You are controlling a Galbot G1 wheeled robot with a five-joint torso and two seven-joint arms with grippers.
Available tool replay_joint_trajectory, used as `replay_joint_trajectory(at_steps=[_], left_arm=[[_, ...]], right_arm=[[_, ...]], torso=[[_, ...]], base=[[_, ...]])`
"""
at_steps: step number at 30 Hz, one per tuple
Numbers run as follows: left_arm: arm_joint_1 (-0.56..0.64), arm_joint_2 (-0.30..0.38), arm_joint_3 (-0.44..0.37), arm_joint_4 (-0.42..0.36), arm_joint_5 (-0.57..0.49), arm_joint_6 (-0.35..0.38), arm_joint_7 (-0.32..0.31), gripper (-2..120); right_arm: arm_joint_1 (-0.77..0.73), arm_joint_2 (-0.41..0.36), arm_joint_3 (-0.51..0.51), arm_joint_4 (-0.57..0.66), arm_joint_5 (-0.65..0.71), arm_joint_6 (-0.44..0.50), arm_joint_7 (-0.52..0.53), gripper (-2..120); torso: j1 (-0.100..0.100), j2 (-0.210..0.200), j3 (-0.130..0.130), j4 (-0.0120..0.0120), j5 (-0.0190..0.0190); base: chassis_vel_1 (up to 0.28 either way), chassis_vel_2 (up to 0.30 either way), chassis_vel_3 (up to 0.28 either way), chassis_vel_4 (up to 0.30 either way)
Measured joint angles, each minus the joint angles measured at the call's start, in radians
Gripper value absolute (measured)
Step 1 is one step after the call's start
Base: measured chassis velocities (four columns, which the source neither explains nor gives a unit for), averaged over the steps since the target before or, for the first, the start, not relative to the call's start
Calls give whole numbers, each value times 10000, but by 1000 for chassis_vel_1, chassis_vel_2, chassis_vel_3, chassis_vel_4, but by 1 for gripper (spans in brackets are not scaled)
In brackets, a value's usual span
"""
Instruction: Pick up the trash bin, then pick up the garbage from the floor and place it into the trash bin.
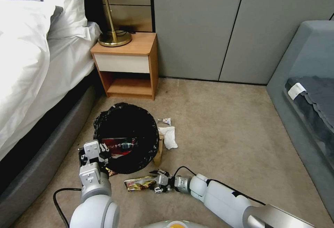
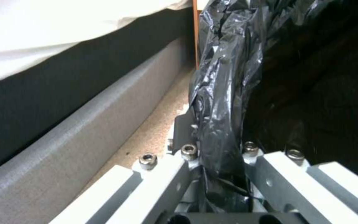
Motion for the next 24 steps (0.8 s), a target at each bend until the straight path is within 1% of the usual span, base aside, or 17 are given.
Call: replay_joint_trajectory(at_steps=[1,4,6,8,10,12,13,14,15,17,18,19,22,24], left_arm=[[0,0,0,0,0,0,0,1],[11,1,-29,-14,-11,3,0,1],[8,1,-33,-15,-14,4,-1,1],[3,2,-27,-19,-18,7,0,1],[4,1,-21,-20,-18,11,0,1],[-1,2,-7,-21,-17,19,-1,1],[-3,2,2,-22,-15,26,-1,1],[-3,2,2,-22,-15,26,-1,1],[-3,1,8,-23,-11,28,-1,1],[4,3,29,-27,-8,34,-3,1],[4,3,29,-27,-8,34,-3,1],[7,13,36,-27,-14,34,-1,1],[35,75,42,-30,-86,46,1,1],[37,86,43,-30,-91,49,1,1]], right_arm=[[0,0,0,0,0,0,0,49],[1,-9,1,0,1,-11,23,38],[2,-11,10,-1,2,-26,44,36],[-18,-23,28,-1,4,-29,57,26],[-22,-32,76,1,6,-30,68,25],[-39,-62,207,27,5,-44,79,17],[-53,-94,276,71,5,-73,85,13],[-53,-94,276,71,5,-73,85,13],[-56,-127,305,110,6,-87,87,10],[-73,-259,400,276,40,-208,92,3],[-73,-259,400,276,40,-208,92,3],[-114,-314,473,374,119,-308,97,0],[-304,-413,829,639,262,-435,139,0],[-318,-420,860,660,266,-441,142,0]], torso=[[0,0,0,0,0],[0,-1,1,1,3],[0,0,0,3,4],[0,0,1,1,1],[0,-1,1,1,3],[1,-1,1,0,-4],[0,-1,1,-1,1],[0,-1,1,-1,1],[0,-1,0,1,-4],[1,-1,0,-3,-9],[1,-1,0,-3,-9],[0,-2,1,-4,-10],[1,-2,1,-6,-10],[0,-2,1,-5,-11]], base=[[0,0,0,0],[0,0,0,0],[0,0,0,0],[0,0,0,0],[0,0,0,0],[0,0,0,0],[0,0,0,0],[0,0,0,0],[0,0,0,0],[0,0,0,0],[0,0,0,0],[0,0,0,0],[0,0,0,0],[0,0,0,0]])
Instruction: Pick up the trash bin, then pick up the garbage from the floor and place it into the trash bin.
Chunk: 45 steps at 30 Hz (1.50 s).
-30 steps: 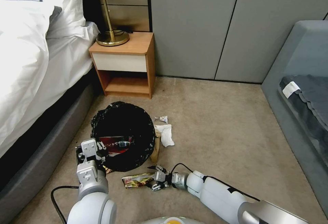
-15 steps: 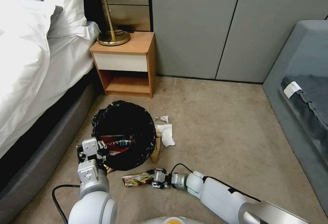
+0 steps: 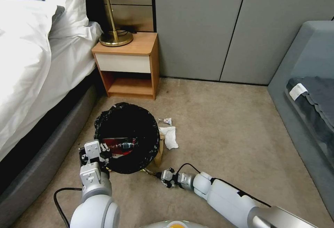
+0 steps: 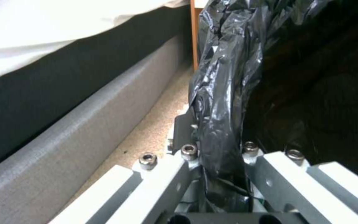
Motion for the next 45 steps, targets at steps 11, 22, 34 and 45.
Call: replay_joint_trajectory(at_steps=[11,22,34,45], left_arm=[[308,274,-248,-281,-173,55,-20,1],[371,443,-333,-726,-510,89,-114,1],[599,744,-155,-761,-711,-53,-248,1],[658,710,404,-325,-354,-104,-251,1]], right_arm=[[-1778,-529,2172,1915,439,-14,-177,0],[-3302,-1052,4475,3745,1225,12,-51,0],[-4745,-1260,7905,8875,2689,-119,-46,0],[-4692,-2727,6518,13187,2494,-1092,276,0]], torso=[[0,-1,-1,2,6],[0,0,-2,2,6],[0,0,-2,2,4],[0,0,-2,3,7]], base=[[0,0,0,0],[0,0,0,0],[0,0,0,0],[0,0,0,0]])
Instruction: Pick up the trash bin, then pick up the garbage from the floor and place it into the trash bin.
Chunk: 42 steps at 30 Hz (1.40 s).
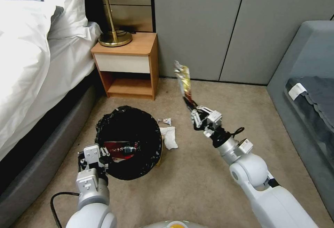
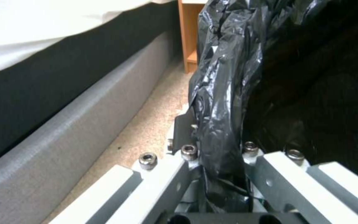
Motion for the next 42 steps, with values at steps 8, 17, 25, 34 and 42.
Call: replay_joint_trajectory(at_steps=[8,17,25,34,42], left_arm=[[-42,-128,139,236,156,-1,12,1],[-26,-179,224,194,180,43,25,1],[7,-192,247,87,180,55,27,1],[-102,-193,137,80,117,65,30,1],[-181,-140,35,2,23,102,31,1]], right_arm=[[513,-83,-2068,-232,-1047,-673,442,0],[758,497,-3605,-1589,-1513,-882,647,0],[878,671,-3743,-2596,-1647,-733,804,0],[435,470,-3507,-2711,-1920,-724,1005,22],[124,298,-3147,-2337,-1999,-671,1005,55]], torso=[[0,0,0,0,0],[0,0,0,-1,-1],[0,0,1,1,0],[0,0,0,-1,0],[0,0,0,0,0]], base=[[0,0,0,0],[0,0,0,0],[0,0,0,0],[0,0,0,0],[0,0,0,0]])
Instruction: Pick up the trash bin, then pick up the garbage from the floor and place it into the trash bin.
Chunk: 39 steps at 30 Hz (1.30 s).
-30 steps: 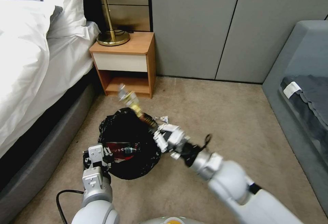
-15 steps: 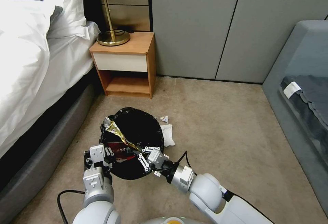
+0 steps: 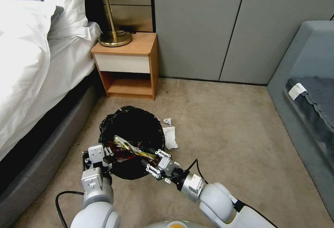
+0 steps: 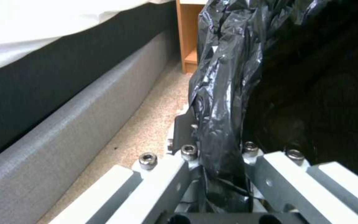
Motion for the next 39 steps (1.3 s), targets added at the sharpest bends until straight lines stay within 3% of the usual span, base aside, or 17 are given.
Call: replay_joint_trajectory(at_steps=[14,22,28,31,39], left_arm=[[30,-69,14,390,211,-135,6,1],[153,-48,-35,391,229,-254,13,1],[194,-40,-80,485,207,-367,6,1],[263,-22,-159,543,150,-451,-10,1],[242,20,-278,420,-51,-397,-34,1]], right_arm=[[-389,142,456,721,-385,385,218,99],[-1110,604,1364,2082,-616,535,905,100],[-2214,1421,2695,3454,-954,576,1714,100],[-3577,2080,3603,4193,-1379,966,2251,100],[-5042,2936,4210,4208,-1944,2016,2987,100]], torso=[[-1,0,0,0,0],[-1,0,0,0,0],[0,0,0,1,0],[-1,0,0,-2,-1],[0,0,-1,2,0]], base=[[0,0,0,0],[0,0,0,0],[0,0,0,0],[0,0,0,0],[0,0,0,0]])
